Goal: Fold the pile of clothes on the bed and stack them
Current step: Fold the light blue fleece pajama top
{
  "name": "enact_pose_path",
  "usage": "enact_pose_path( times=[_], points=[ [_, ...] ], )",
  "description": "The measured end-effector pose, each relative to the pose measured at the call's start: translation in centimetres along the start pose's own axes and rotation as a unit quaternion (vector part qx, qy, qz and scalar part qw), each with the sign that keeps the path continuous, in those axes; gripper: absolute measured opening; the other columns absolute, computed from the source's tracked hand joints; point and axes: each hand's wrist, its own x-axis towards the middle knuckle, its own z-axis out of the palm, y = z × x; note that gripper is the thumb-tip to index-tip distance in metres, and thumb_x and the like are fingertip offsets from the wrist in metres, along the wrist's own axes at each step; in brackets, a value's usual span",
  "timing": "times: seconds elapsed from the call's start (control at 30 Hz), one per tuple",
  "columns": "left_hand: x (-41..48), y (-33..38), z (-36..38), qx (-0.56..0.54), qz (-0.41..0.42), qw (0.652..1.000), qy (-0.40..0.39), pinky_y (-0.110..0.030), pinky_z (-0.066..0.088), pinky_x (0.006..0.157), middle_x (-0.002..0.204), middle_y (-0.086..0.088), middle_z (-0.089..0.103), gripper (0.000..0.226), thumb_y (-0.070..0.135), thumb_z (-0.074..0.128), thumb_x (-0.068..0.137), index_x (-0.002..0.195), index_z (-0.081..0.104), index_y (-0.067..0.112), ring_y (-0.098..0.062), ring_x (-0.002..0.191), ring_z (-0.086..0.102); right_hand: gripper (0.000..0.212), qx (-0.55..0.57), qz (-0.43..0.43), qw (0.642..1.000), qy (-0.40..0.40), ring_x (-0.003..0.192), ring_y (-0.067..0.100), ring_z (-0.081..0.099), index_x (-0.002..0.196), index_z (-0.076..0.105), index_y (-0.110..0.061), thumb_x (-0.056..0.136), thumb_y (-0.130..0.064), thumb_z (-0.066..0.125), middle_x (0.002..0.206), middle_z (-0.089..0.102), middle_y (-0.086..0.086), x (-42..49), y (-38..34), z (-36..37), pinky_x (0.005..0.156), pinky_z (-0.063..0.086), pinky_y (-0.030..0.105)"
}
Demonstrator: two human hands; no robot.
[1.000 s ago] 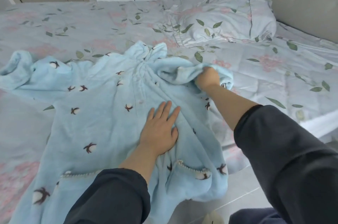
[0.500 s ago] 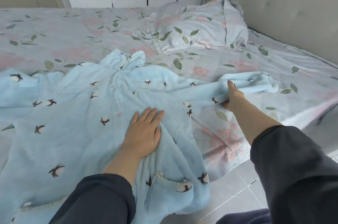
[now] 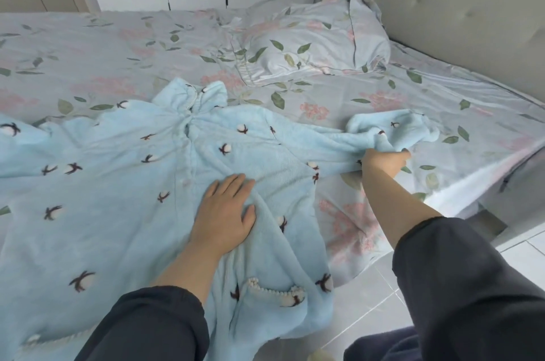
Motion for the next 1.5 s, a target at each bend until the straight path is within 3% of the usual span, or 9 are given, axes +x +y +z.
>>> enact_pose_path(
  times=[0.23, 0.37, 0.5, 0.67, 0.77, 0.93, 1.1, 1.3, 1.5],
  points=[
    [3.5, 2.2, -0.1, 0.026, -0.087, 0.994, 0.061, -0.038, 0.039, 0.096, 0.069, -0.009, 0.068, 0.054, 0.034, 0.027, 0.091, 0.067, 0.068, 0.009, -0.028, 0.071, 0.063, 0.047, -0.272, -0.091, 0.951, -0.118, 0.111, 0.036, 0.050, 0.130, 0.042, -0.002, 0.091, -0.025, 0.048, 0.131, 0.039, 0.017, 0.8, 0.8, 0.7, 0.079, 0.034, 0.032],
    [9.1, 4.4, 0.5, 0.037, -0.138, 0.990, 0.001, -0.037, 0.036, 0.086, 0.097, -0.007, 0.065, 0.043, 0.034, 0.032, 0.097, 0.090, 0.067, 0.012, -0.027, 0.093, 0.056, 0.038, -0.334, -0.195, 0.922, -0.006, 0.114, 0.035, 0.042, 0.113, 0.061, 0.000, 0.096, -0.026, 0.039, 0.127, 0.044, 0.018, 2.8, -0.2, 0.7, 0.092, 0.034, 0.037],
    [11.6, 5.7, 3.4, 0.006, -0.081, 0.996, -0.021, -0.040, 0.021, 0.110, 0.147, -0.004, 0.035, 0.046, 0.036, 0.029, 0.099, 0.141, 0.039, 0.020, -0.023, 0.135, 0.027, 0.037, -0.385, -0.385, 0.837, -0.052, 0.129, 0.034, 0.034, 0.126, 0.055, -0.007, 0.092, -0.005, 0.040, 0.147, 0.033, 0.016, 6.5, -2.5, 1.7, 0.103, 0.031, 0.043],
    [13.9, 7.5, 5.4, -0.007, -0.065, 0.996, -0.058, -0.049, 0.001, 0.116, 0.161, 0.003, 0.003, 0.055, 0.044, 0.018, 0.099, 0.152, 0.011, 0.030, -0.018, 0.147, -0.003, 0.053, -0.559, -0.336, 0.713, -0.258, 0.129, 0.036, 0.038, 0.149, 0.019, -0.025, 0.099, -0.018, 0.034, 0.152, 0.024, 0.011, 9.3, -3.6, 5.0, 0.104, 0.036, 0.047],
    [14.3, 8.3, 6.0, -0.010, -0.039, 0.998, -0.040, -0.050, -0.001, 0.116, 0.161, 0.003, -0.002, 0.058, 0.048, 0.021, 0.098, 0.152, 0.007, 0.032, -0.017, 0.147, -0.006, 0.039, -0.657, -0.327, 0.644, -0.216, 0.118, 0.035, 0.052, 0.135, 0.041, -0.015, 0.097, -0.020, 0.036, 0.133, 0.049, 0.014, 10.8, -3.4, 5.5, 0.095, 0.043, 0.042],
    [15.0, 9.0, 6.8, 0.003, 0.014, 0.998, -0.058, -0.049, -0.009, 0.115, 0.160, 0.005, -0.012, 0.062, 0.055, 0.017, 0.095, 0.150, -0.007, 0.038, -0.017, 0.146, -0.016, 0.036, -0.596, -0.315, 0.739, -0.009, 0.104, 0.042, 0.056, 0.124, 0.043, -0.003, 0.088, -0.002, 0.042, 0.117, 0.057, 0.023, 15.8, -6.2, 3.3, 0.081, 0.047, 0.044],
    [15.7, 9.4, 7.8, 0.037, 0.030, 0.992, -0.116, -0.056, -0.008, 0.112, 0.161, 0.009, -0.007, 0.061, 0.063, 0.013, 0.093, 0.149, -0.001, 0.044, -0.018, 0.147, -0.011, 0.047, -0.424, -0.273, 0.844, -0.184, 0.097, 0.036, 0.058, 0.144, 0.028, -0.015, 0.099, -0.022, 0.039, 0.120, 0.057, 0.019, 14.4, -3.2, 3.1, 0.076, 0.048, 0.040],
    [15.2, 9.4, 8.5, 0.052, 0.028, 0.996, -0.074, -0.054, -0.010, 0.111, 0.161, 0.009, -0.002, 0.063, 0.062, 0.007, 0.090, 0.150, 0.005, 0.043, -0.017, 0.147, -0.007, 0.049, -0.163, -0.126, 0.968, 0.145, 0.125, 0.034, 0.043, 0.132, 0.043, -0.002, 0.090, -0.026, 0.053, 0.133, 0.045, 0.017, 16.7, -1.2, -2.3, 0.100, 0.033, 0.038],
    [15.3, 9.7, 8.3, 0.050, 0.092, 0.993, -0.048, -0.050, -0.001, 0.117, 0.161, 0.008, -0.002, 0.062, 0.053, 0.006, 0.091, 0.151, 0.002, 0.039, -0.016, 0.147, -0.006, 0.030, 0.004, 0.168, 0.984, -0.059, 0.084, 0.025, 0.061, 0.113, 0.054, -0.012, 0.090, -0.032, 0.056, 0.098, 0.061, 0.007, 17.0, -4.8, -2.0, 0.067, 0.055, 0.036]
  ],
)
